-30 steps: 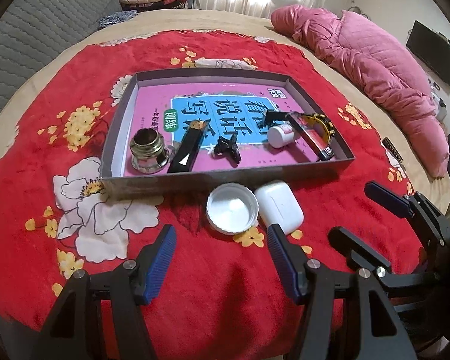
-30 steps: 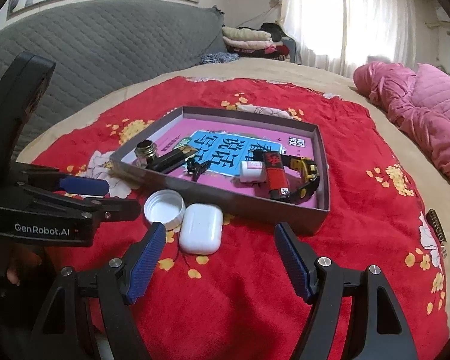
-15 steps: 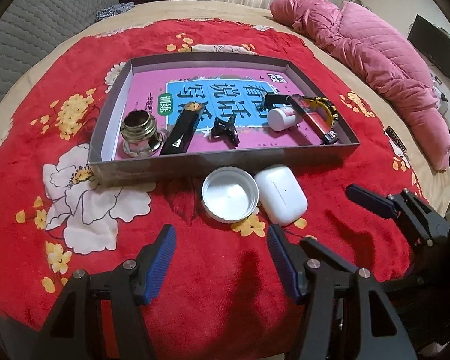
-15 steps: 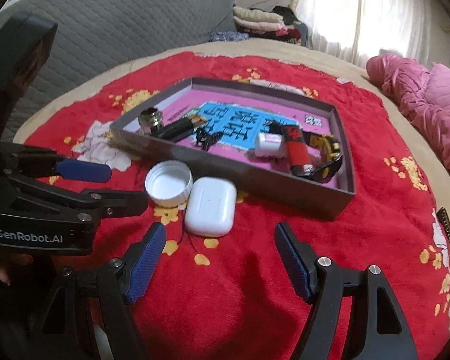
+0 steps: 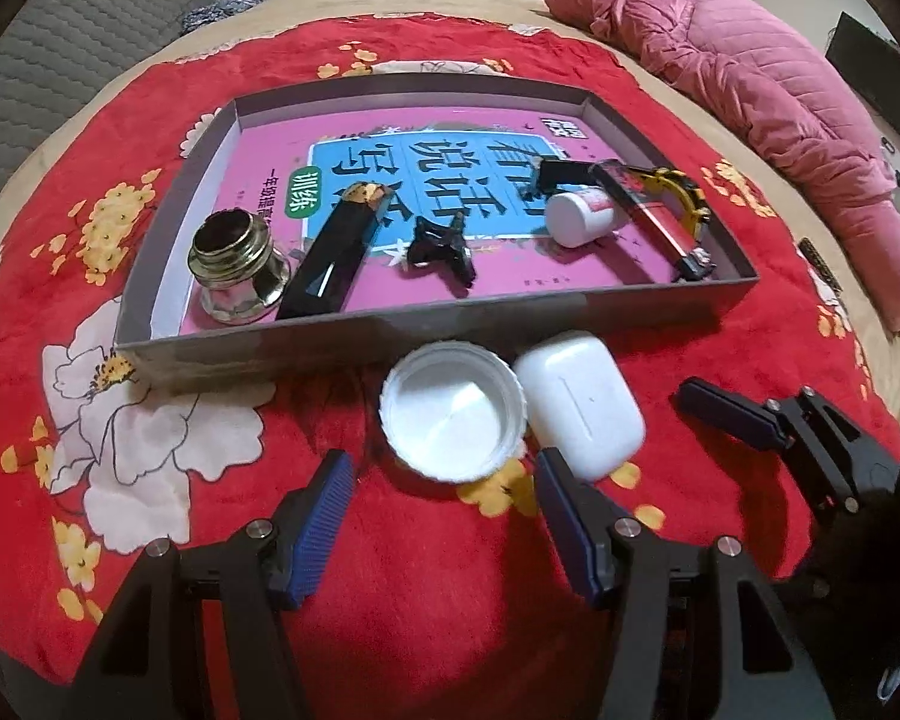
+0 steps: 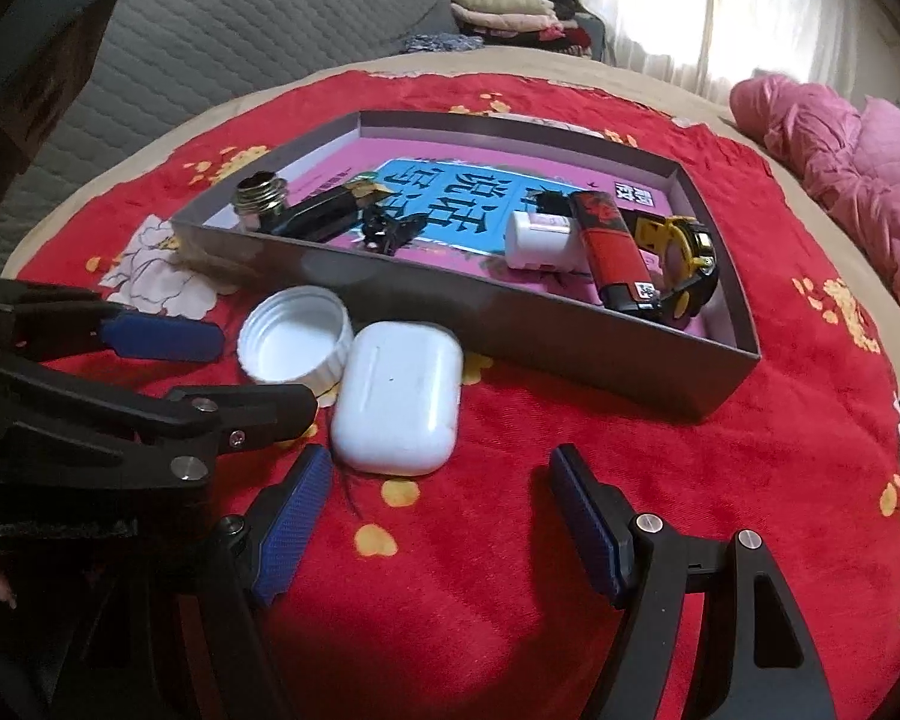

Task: Organize rigid objects
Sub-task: 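Withdraw both open tools from the box toward the white cap and earbud case, then grasp the white bottle cap with the left tool while the right tool grasps the white earbud case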

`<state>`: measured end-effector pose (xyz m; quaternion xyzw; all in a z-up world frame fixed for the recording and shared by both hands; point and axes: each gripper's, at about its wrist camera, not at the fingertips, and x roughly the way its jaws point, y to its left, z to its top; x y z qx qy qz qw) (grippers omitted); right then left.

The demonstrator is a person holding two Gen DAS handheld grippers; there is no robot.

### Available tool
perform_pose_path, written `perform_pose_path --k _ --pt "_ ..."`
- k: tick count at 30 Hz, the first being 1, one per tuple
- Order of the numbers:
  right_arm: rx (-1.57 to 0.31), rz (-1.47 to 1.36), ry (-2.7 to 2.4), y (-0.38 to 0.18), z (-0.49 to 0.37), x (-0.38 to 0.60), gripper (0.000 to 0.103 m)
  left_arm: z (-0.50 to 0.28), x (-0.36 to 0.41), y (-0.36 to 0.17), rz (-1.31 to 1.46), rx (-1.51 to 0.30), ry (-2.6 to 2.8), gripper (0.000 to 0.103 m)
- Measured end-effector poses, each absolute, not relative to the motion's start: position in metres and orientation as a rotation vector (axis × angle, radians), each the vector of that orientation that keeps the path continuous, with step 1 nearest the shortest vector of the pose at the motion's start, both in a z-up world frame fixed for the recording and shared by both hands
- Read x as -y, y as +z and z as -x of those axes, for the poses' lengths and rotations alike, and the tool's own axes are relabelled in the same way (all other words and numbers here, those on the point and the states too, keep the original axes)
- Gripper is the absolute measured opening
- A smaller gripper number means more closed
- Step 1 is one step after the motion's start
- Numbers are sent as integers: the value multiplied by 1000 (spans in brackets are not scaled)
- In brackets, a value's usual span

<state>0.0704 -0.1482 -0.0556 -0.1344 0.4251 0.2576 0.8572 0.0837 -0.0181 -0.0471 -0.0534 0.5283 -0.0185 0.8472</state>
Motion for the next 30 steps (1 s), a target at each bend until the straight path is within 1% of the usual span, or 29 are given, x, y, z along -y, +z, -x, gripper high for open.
perform_pose_path --k 8,14,21,26,29,30 --pt "-876 285 563 -58 -75 142 76 -93 11 -51 132 -1104 -16 63" --pt "-872 262 565 -62 -82 138 77 -99 2 -54 166 -1110 15 66" --pt "-876 243 547 -66 -91 132 77 -98 -5 -56 194 -1115 20 67" --pt "-876 281 525 -69 -95 123 77 -97 -6 -58 199 -1122 35 68" --pt "-872 288 531 -69 -97 122 76 -98 -4 -59 176 -1123 39 68" --pt "-870 290 537 -69 -97 122 74 -99 -3 -60 169 -1123 38 68"
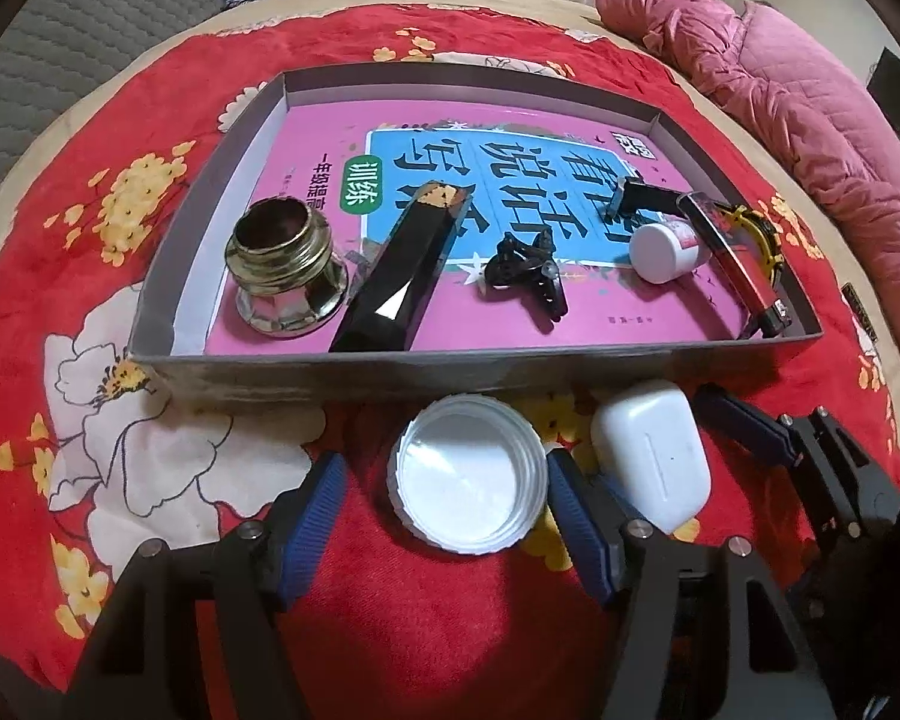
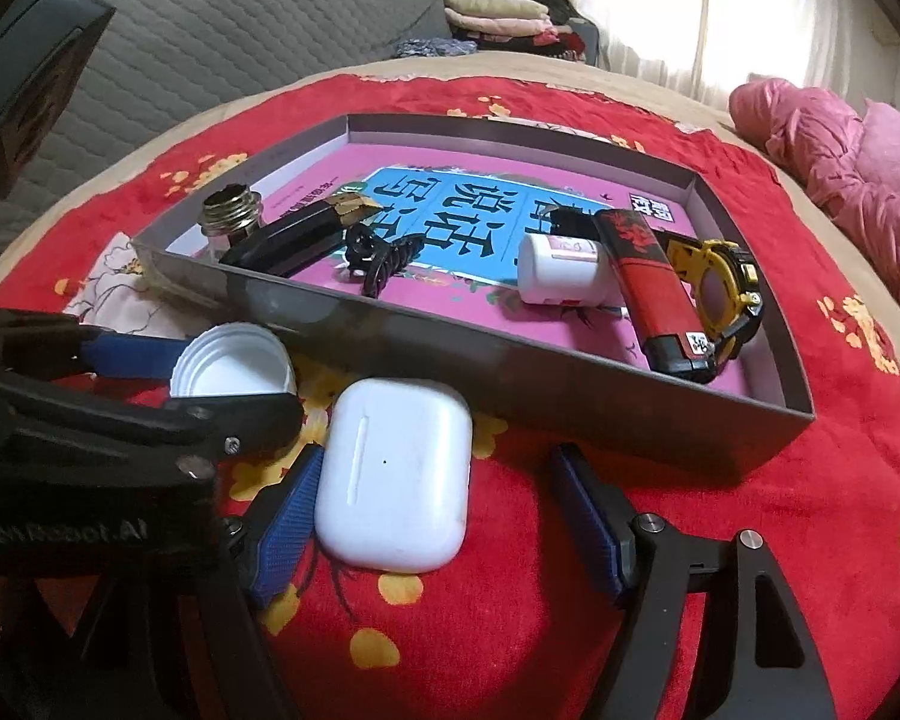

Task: Organize rigid objects
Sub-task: 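Grasp the white bottle cap with the left tool while the right tool grasps the white earbud case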

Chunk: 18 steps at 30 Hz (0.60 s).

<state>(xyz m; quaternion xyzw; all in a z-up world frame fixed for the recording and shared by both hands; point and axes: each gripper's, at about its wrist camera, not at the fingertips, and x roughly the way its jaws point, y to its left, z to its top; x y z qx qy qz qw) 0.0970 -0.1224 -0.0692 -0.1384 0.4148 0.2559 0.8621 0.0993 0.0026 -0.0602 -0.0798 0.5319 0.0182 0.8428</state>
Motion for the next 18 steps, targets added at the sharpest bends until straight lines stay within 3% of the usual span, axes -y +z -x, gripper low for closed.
perform_pose_path --k 3,6,8,12,18 --pt "-866 300 567 -68 -96 120 65 -102 -1 -63 138 -1132 60 61" --pt "-858 328 591 -67 -92 116 53 -103 -1 -63 138 -1130 61 61" --pt "-865 314 599 -67 -93 118 52 -104 -1 -63 138 -1129 60 61" --pt "-888 250 622 -65 -96 125 51 -101 -5 -61 148 -1115 69 50" --pt "-903 184 645 -58 -95 135 48 -91 -9 -57 164 -1101 42 50"
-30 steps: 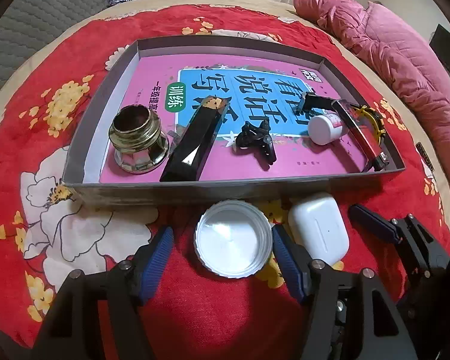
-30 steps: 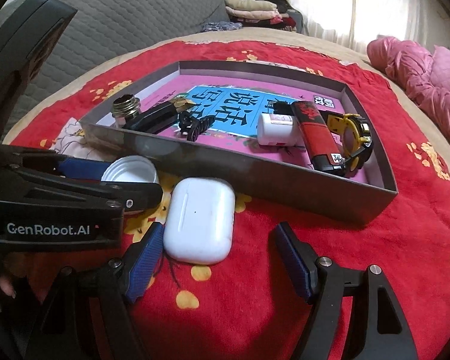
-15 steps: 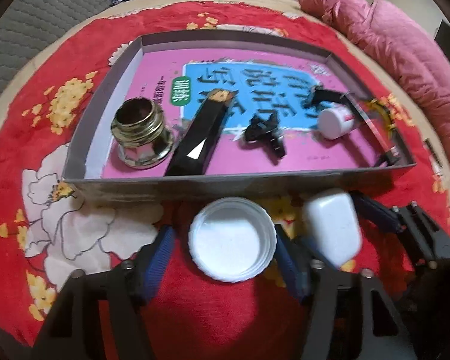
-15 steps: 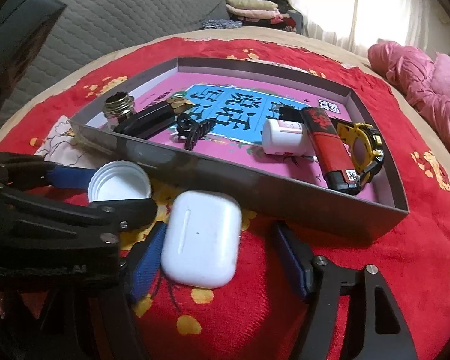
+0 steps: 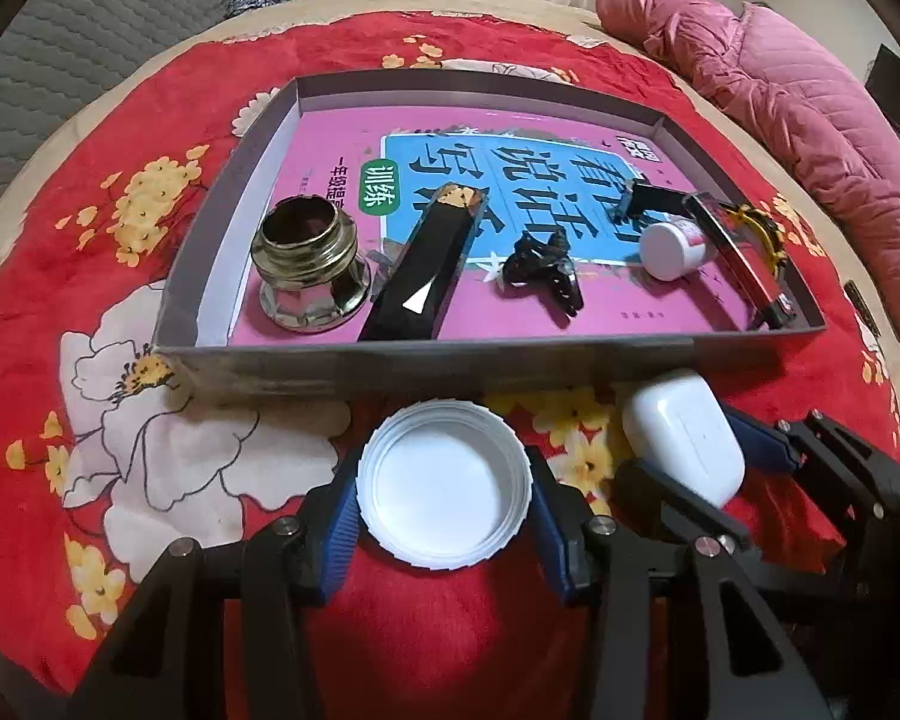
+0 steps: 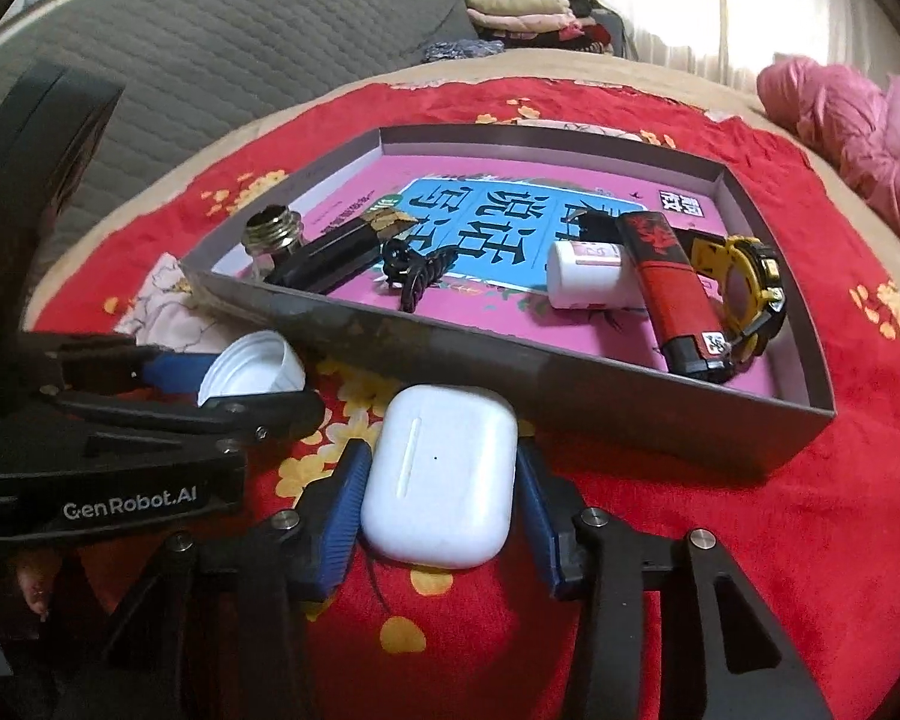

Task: Organize rigid objects
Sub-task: 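Grasp the white bottle cap with the left tool while the right tool grasps the white earbud case, then lift and carry the cap over the box with the left tool while the right tool carries the earbud case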

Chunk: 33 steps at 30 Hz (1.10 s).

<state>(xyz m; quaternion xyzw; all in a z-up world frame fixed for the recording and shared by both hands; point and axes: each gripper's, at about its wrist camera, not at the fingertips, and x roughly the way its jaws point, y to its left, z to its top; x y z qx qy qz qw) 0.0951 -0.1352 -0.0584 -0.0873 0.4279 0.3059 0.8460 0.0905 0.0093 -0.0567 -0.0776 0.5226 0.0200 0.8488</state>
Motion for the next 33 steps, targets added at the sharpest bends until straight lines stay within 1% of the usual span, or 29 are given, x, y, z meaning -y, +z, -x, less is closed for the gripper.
perform_pose_path --k 8,11,12,13,15,23,27,30,31,33 --pt "-889 127 690 -45 -89 143 44 -78 -10 -48 160 -1093 31 50" --pt "-882 105 692 -40 -89 147 40 -76 -11 -41 161 -1081 35 50" --pt "-879 101 691 -39 -89 149 37 -76 -11 -40 163 -1079 37 50" --pt "-876 95 691 -37 -90 151 30 -75 -11 -39 166 -1076 38 50" --pt "-874 92 691 -37 -91 151 26 -75 -11 -38 166 -1078 38 50" --pt "-886 32 700 -43 -103 152 26 -74 -11 -39 171 -1085 42 50" --pt "-922 14 678 -53 -111 150 26 -74 -11 -39 176 -1086 40 50" --pt "-937 -34 703 -52 -113 153 24 -74 -9 -36 172 -1068 34 50" --pt "-930 -40 715 -50 -113 154 22 -74 -9 -33 173 -1055 31 50" --pt "-896 -48 731 -42 -109 154 22 -73 -8 -27 167 -1027 28 50"
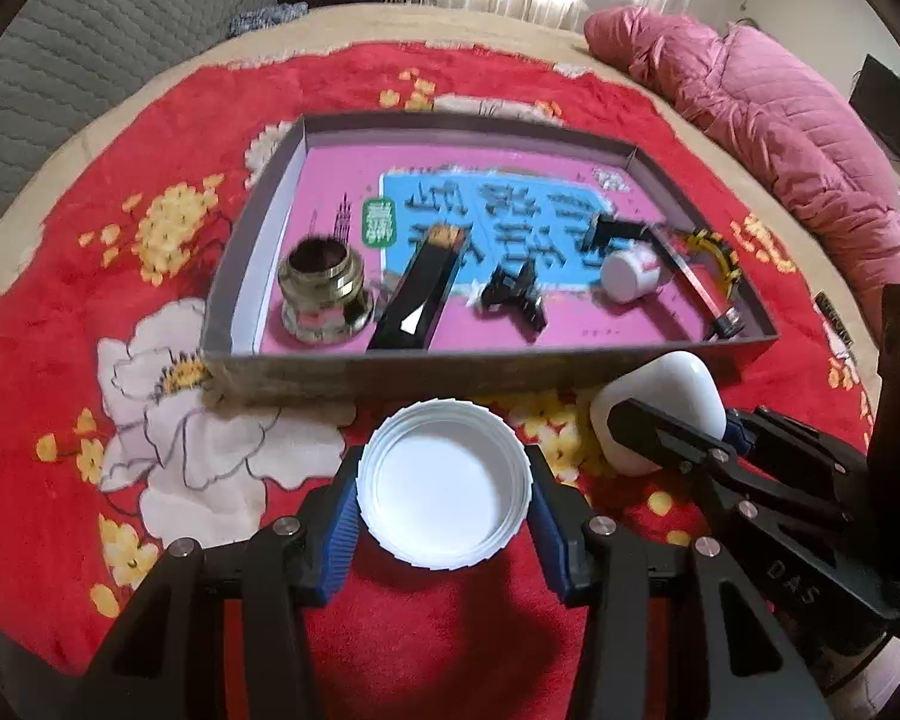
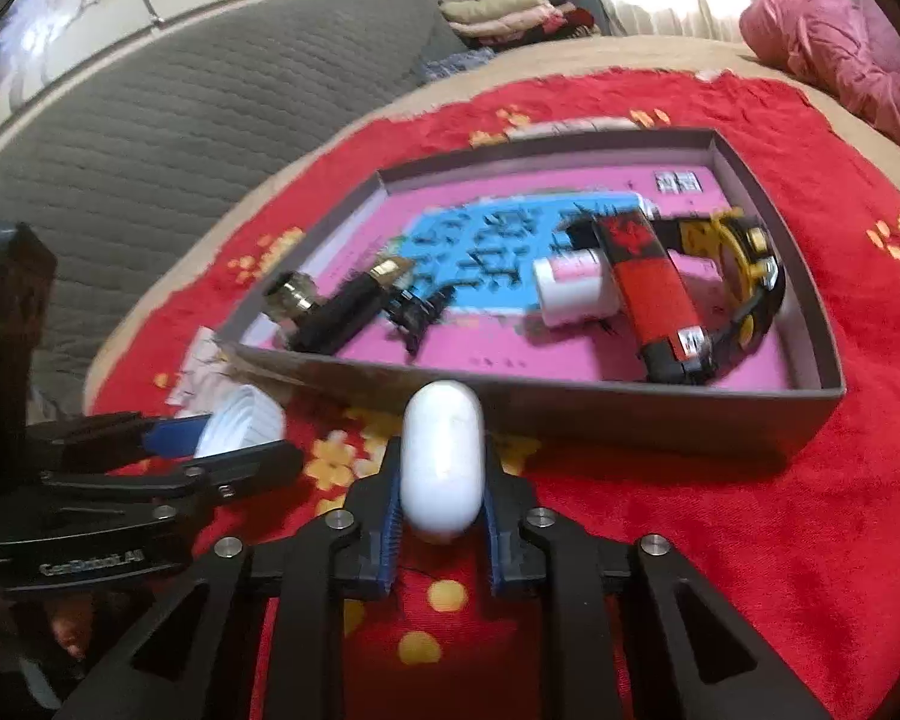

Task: Organize rigid objects
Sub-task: 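Lift and carry the cap over the box with the left tool while the right tool carries the earbud case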

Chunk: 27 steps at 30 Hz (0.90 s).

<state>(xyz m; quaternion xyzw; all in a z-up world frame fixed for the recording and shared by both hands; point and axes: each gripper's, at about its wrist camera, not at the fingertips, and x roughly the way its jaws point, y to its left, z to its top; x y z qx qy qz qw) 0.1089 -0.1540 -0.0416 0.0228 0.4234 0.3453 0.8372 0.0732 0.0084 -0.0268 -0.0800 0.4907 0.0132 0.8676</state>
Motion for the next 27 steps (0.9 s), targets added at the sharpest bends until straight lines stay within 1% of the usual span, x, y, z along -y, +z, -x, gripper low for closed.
perform_pose_path --k 8,16,27 --pt "-767 -27 755 -13 -98 156 22 -74 -4 -4 144 -953 17 50" --pt "-721 -100 732 1 -108 176 22 -81 -2 6 136 -925 16 50" --pt "-694 -180 670 6 -123 201 22 -101 -1 15 139 -901 20 50"
